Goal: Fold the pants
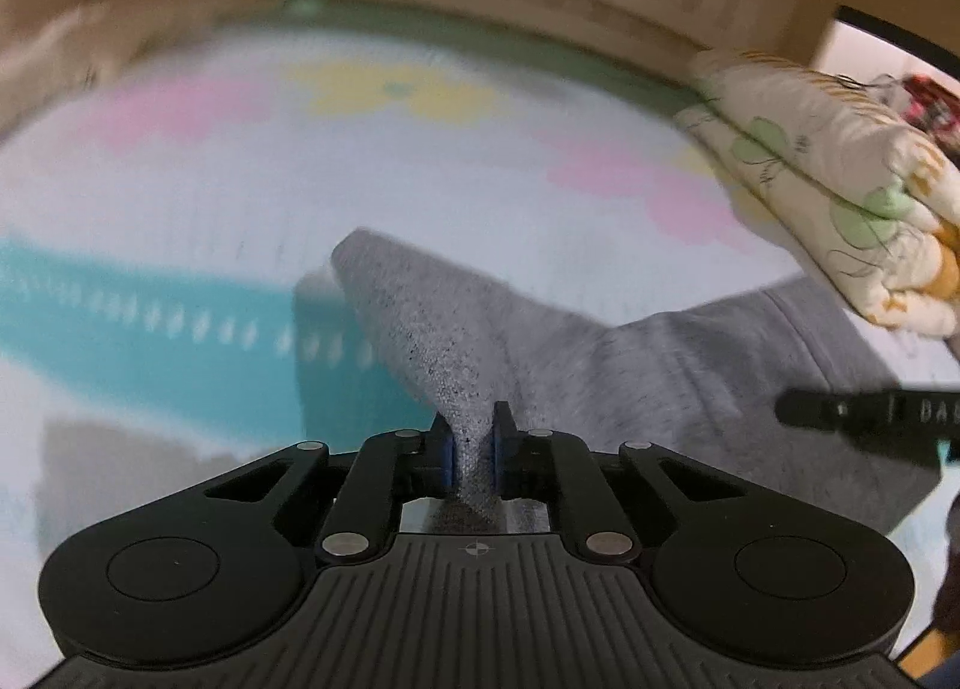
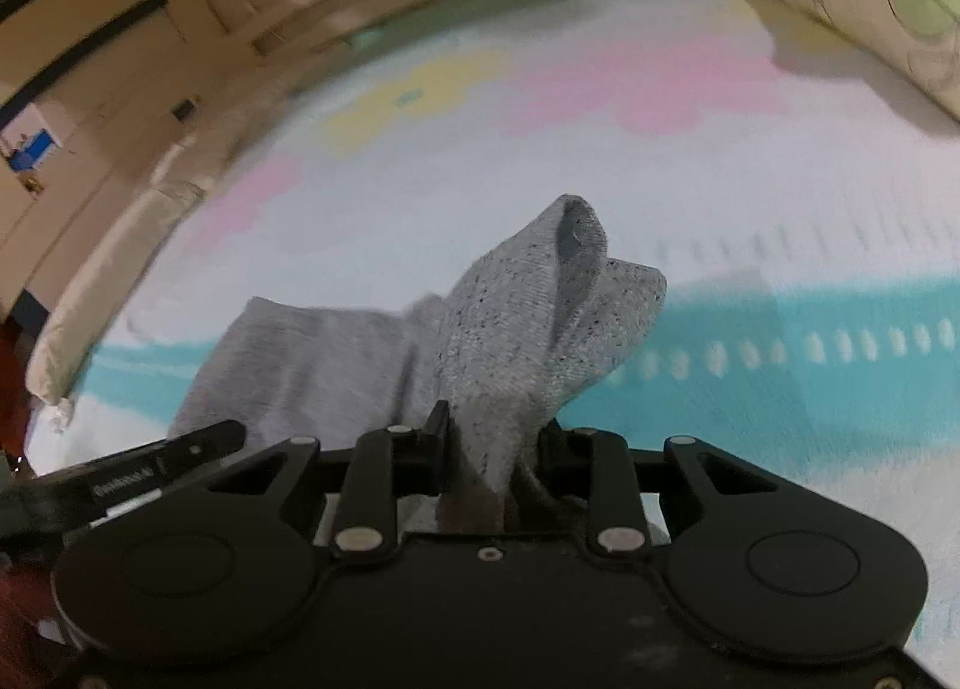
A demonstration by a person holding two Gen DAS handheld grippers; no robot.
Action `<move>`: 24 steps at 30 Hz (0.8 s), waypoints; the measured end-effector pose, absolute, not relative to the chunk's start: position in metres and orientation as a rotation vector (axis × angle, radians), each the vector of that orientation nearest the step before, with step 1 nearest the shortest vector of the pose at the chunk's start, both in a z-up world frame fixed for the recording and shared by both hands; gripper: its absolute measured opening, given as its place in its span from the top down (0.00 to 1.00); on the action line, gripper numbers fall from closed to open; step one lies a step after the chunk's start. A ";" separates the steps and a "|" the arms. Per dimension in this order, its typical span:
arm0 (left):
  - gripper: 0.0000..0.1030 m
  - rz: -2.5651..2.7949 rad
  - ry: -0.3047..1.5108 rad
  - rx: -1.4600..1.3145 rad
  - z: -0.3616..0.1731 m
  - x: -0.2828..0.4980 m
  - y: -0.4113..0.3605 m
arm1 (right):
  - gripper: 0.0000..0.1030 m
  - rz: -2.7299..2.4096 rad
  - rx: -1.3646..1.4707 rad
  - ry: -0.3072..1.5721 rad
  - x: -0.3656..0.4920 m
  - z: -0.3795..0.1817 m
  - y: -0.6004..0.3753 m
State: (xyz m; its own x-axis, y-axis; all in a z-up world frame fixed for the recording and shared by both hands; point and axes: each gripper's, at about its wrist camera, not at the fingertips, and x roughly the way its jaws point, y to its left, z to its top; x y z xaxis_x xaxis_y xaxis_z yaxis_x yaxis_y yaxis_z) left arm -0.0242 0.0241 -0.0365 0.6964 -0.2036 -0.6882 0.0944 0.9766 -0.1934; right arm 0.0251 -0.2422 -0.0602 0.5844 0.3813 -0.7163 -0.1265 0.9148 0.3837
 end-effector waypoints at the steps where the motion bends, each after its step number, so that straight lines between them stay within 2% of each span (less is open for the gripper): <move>1: 0.90 -0.160 0.765 -0.120 -0.031 -0.022 0.023 | 0.73 0.312 0.306 0.884 0.026 -0.053 -0.238; 11: 0.90 -0.041 0.660 -0.053 0.013 0.068 0.074 | 0.73 0.434 0.300 0.754 0.123 -0.013 -0.180; 13: 0.88 -0.017 0.696 -0.064 0.004 0.088 0.086 | 0.73 0.435 0.319 0.752 0.147 -0.017 -0.171; 15: 0.82 0.032 0.754 -0.108 -0.015 0.103 0.098 | 0.68 0.400 0.335 0.782 0.171 -0.031 -0.165; 17: 0.83 0.115 0.880 -0.144 -0.047 0.114 0.111 | 0.63 0.325 0.292 0.839 0.193 -0.055 -0.161; 19: 0.82 0.151 0.992 -0.178 -0.080 0.112 0.120 | 0.63 0.216 0.206 0.916 0.205 -0.086 -0.163; 21: 0.77 0.138 0.953 -0.182 -0.094 0.097 0.122 | 0.52 0.172 0.175 0.941 0.206 -0.112 -0.174; 24: 0.72 0.135 0.939 -0.065 -0.090 0.090 0.112 | 0.53 0.191 0.265 0.937 0.207 -0.113 -0.190</move>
State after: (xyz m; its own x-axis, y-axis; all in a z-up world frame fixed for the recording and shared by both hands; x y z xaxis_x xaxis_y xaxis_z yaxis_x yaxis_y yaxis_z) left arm 0.0902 0.1125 -0.0904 0.5826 0.0873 -0.8080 -0.1439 0.9896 0.0031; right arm 0.2069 -0.1898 -0.1134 0.5794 0.2751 -0.7672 -0.0464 0.9509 0.3059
